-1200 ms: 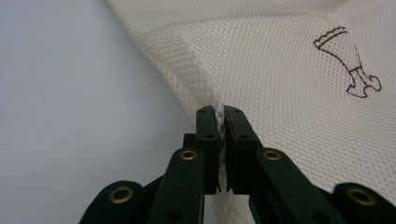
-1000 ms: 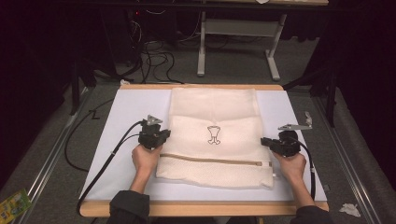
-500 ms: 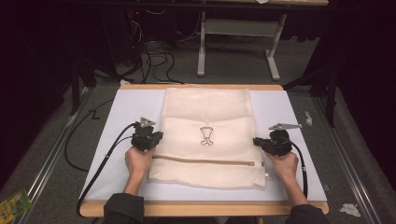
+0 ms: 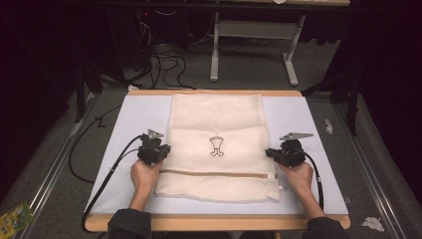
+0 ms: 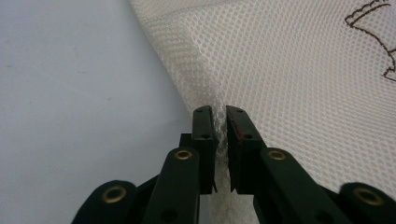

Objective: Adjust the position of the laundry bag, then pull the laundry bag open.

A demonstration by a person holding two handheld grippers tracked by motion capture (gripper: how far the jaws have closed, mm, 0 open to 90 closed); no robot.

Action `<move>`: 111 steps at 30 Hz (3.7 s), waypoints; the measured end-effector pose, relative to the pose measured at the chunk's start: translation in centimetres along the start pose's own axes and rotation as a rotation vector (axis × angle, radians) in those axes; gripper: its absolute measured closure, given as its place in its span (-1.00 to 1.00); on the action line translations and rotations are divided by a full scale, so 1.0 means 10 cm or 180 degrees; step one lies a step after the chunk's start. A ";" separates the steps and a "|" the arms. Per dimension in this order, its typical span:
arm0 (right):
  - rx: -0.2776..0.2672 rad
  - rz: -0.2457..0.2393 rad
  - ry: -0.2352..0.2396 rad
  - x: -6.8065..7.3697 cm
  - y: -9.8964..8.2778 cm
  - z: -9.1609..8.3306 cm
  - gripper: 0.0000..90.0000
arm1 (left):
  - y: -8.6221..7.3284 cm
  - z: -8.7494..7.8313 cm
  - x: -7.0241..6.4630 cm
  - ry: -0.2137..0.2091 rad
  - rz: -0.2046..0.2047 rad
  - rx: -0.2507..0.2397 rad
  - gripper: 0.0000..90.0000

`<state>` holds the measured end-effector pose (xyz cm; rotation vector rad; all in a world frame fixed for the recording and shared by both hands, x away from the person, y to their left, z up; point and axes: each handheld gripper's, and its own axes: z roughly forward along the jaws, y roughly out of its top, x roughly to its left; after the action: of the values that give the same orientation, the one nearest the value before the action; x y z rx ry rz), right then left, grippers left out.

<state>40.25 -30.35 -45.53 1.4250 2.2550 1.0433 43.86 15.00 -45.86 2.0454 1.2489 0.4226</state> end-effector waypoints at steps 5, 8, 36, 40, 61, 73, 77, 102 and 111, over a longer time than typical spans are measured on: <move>0.0030 0.0005 -0.0018 -0.01 0.00 0.01 0.78 | -0.02 0.04 -0.02 0.0037 -0.0008 0.0022 0.57; 0.0009 0.0011 -0.0099 -0.02 -0.01 0.00 0.59 | -0.05 0.04 -0.07 0.0115 0.0131 -0.0010 0.33; -0.0400 0.0306 -0.0238 -0.02 -0.41 -0.33 0.03 | -0.25 -0.24 -0.49 -0.0035 0.0482 -0.0413 -0.10; -0.0419 0.0369 -0.0198 -0.02 -0.48 -0.32 0.02 | -0.25 -0.26 -0.57 -0.0157 0.0497 -0.0450 -0.12; -0.0246 0.0202 -0.0149 0.20 -0.54 -0.14 0.02 | -0.15 -0.21 -1.04 -0.0471 0.0703 -0.0490 -0.14; -0.0132 -0.0197 -0.0327 0.40 -0.53 -0.10 0.37 | 0.06 -0.06 -1.37 -0.0714 0.0822 -0.0433 -0.13; -0.0129 -0.0260 -0.0232 0.39 -0.53 -0.11 0.69 | 0.13 0.02 -1.54 -0.0804 0.0874 -0.0400 -0.13; -0.0311 -0.0048 0.0172 0.25 -0.42 -0.31 0.95 | 0.19 0.24 -1.95 -0.1392 0.0967 -0.0204 0.13; -0.0403 -0.0097 0.0193 0.28 -0.34 -0.41 0.96 | 0.17 0.28 -2.27 -0.1545 0.1245 -0.0246 0.38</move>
<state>34.33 -30.47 -44.65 1.3207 2.2012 1.2117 35.64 -6.41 -44.93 2.1531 0.5386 0.1280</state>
